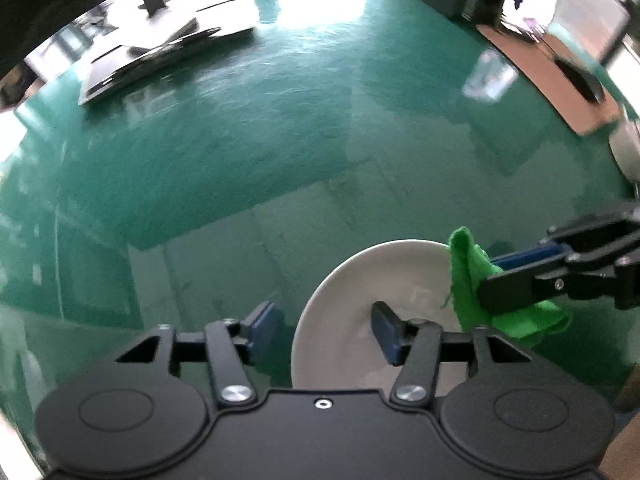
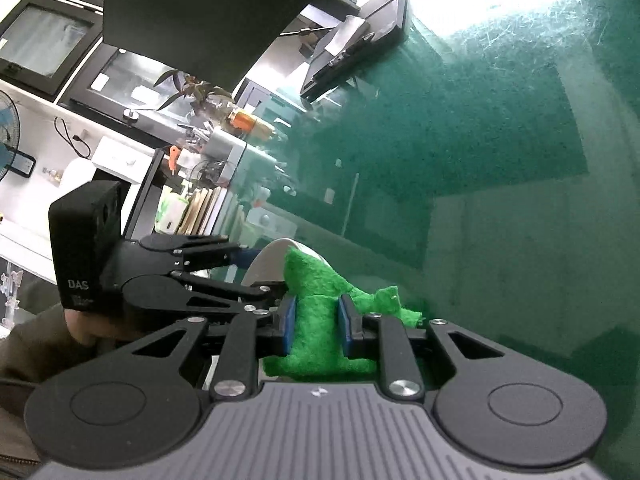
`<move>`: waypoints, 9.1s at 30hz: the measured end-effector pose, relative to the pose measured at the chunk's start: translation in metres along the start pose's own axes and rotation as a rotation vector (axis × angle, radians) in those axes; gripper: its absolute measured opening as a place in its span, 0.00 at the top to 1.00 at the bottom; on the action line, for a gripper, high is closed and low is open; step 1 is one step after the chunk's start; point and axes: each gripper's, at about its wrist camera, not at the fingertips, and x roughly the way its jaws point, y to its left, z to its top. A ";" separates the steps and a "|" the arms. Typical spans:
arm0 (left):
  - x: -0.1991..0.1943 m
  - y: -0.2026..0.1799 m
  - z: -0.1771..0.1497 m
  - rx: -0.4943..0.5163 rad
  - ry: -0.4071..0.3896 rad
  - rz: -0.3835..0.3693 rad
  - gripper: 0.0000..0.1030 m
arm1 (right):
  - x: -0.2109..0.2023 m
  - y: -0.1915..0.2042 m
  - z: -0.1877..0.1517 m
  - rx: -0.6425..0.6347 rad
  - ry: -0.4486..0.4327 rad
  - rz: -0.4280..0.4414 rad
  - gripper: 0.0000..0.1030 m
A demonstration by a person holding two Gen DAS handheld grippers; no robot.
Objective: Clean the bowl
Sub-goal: 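Rub the green cloth along the white bowl's rim with the right gripper, then rotate the bowl with the left gripper while the right gripper wipes its rim, then sweep the cloth across the bowl's rim with the right gripper, then wipe the bowl's outer rim edge with the cloth in the right gripper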
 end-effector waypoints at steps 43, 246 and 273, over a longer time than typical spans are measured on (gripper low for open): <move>0.002 -0.019 -0.001 0.242 -0.005 0.023 0.70 | 0.052 0.025 0.035 -0.120 0.025 -0.017 0.73; -0.002 -0.043 -0.025 -0.194 -0.058 -0.025 0.31 | 0.061 -0.057 0.017 0.451 0.031 0.358 0.83; 0.001 -0.052 -0.027 -0.149 -0.057 -0.027 0.16 | 0.035 -0.069 0.001 0.489 0.015 0.362 0.82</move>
